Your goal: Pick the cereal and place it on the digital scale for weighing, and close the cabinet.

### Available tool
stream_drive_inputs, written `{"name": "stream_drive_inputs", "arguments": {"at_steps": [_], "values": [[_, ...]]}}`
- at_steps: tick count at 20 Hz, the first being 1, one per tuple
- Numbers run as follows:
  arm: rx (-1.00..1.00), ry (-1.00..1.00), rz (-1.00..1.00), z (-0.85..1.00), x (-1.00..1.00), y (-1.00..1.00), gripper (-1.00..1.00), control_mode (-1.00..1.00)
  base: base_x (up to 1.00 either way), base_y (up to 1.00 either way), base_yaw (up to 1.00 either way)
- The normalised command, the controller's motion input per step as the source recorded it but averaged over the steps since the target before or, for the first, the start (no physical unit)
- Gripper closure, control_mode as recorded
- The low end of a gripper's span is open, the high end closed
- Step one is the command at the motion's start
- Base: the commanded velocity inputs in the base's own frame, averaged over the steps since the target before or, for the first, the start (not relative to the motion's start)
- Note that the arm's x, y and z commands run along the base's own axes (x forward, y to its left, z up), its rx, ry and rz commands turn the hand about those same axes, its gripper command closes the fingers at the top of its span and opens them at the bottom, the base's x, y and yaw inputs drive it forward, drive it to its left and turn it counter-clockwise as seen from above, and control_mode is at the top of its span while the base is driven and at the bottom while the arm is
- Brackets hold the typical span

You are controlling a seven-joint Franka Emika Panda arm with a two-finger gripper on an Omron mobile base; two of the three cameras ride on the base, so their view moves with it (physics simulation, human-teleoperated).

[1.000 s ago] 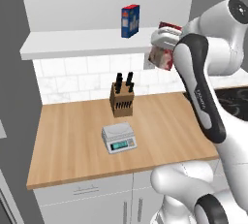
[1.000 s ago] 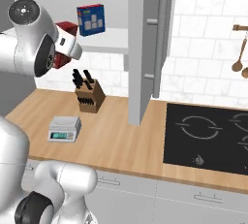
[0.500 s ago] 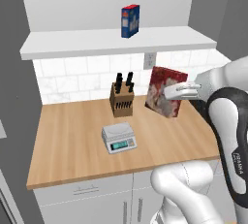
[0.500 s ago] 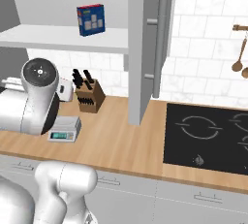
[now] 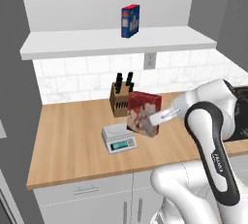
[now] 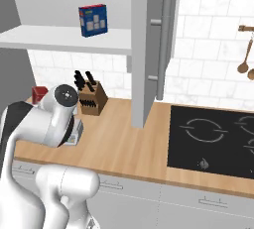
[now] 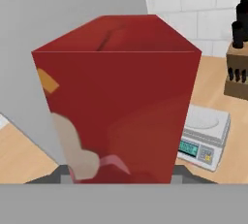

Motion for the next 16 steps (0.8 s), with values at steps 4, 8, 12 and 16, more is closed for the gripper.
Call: {"name": "stream_drive_inputs", "arguments": {"at_steps": [4,8,12,16], "values": [[-0.14,-0.04,0.15,-0.62,0.82,0.22,1.00,-1.00,0.00,0.00,0.00],[-0.10,-0.02,0.15,-0.56,0.63,0.20,1.00,-1.00,0.00,0.00,0.00],[-0.02,-0.12,0.09,-0.40,0.59,0.06,1.00,-1.00,0.00,0.00,0.00],[0.00,-0.05,0.06,-0.27,0.68,0.00,1.00,-1.00,0.00,0.00,0.00]]}}
